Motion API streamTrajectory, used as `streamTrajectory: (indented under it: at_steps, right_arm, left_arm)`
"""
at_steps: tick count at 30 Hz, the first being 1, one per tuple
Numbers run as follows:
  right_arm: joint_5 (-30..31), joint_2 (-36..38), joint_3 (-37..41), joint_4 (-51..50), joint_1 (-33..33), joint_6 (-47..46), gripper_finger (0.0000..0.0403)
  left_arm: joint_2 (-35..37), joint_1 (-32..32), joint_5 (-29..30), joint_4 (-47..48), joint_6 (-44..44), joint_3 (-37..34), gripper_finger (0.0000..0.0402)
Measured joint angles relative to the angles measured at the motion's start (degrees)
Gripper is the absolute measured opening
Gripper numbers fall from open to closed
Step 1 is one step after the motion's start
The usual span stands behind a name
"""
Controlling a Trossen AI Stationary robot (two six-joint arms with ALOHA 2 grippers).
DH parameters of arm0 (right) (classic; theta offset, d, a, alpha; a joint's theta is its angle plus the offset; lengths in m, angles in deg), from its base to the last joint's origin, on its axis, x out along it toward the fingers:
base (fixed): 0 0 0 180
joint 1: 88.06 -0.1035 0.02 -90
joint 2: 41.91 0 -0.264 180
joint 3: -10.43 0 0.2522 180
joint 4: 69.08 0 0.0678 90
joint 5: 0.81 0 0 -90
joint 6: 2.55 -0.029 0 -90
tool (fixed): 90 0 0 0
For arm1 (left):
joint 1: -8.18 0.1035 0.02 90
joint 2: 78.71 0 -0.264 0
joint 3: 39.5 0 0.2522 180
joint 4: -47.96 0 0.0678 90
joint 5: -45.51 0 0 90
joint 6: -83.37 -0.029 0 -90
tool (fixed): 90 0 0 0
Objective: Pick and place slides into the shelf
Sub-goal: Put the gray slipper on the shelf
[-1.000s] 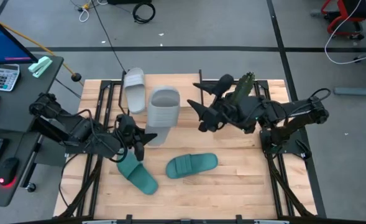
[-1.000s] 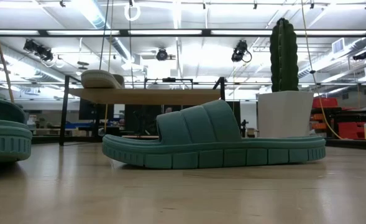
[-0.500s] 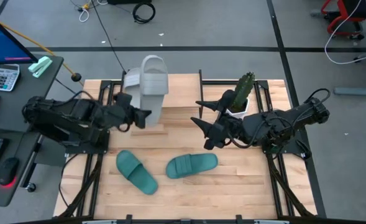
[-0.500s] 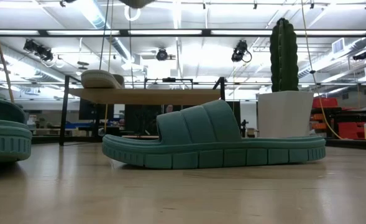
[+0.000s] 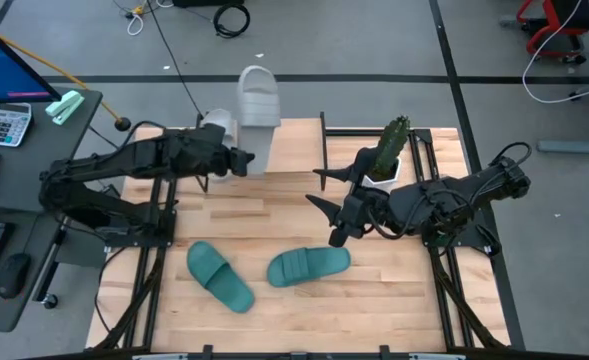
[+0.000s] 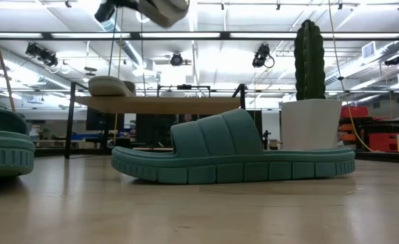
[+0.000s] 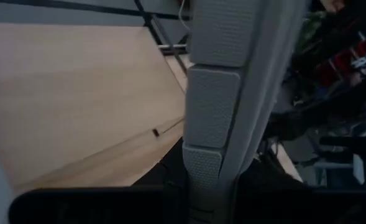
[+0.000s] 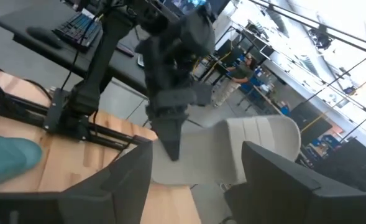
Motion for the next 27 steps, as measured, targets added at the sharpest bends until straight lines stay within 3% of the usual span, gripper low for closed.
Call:
streamTrajectory:
  at_steps: [2, 12, 22, 27]
  right_arm:
    - [0.0, 0.0, 0.0, -0.1, -0.4, 0.0, 0.0252]
    - [0.0, 0.0, 0.0, -1.4, -1.6, -3.9, 0.025]
    - [0.0, 0.0, 0.0, -2.3, -1.5, -6.7, 0.0244]
    - [0.0, 0.0, 0.0, -2.3, -1.5, -6.7, 0.0241]
  left_arm:
    - [0.0, 1.8, -1.6, -0.9, 0.8, -1.4, 0.0063]
    - [0.6, 7.7, -11.8, -22.6, 10.4, -16.9, 0.0063]
    - [1.0, 7.2, -12.2, -22.0, 17.8, -21.0, 0.0063]
    - [2.9, 8.1, -11.9, -15.9, 19.3, -21.0, 0.0063]
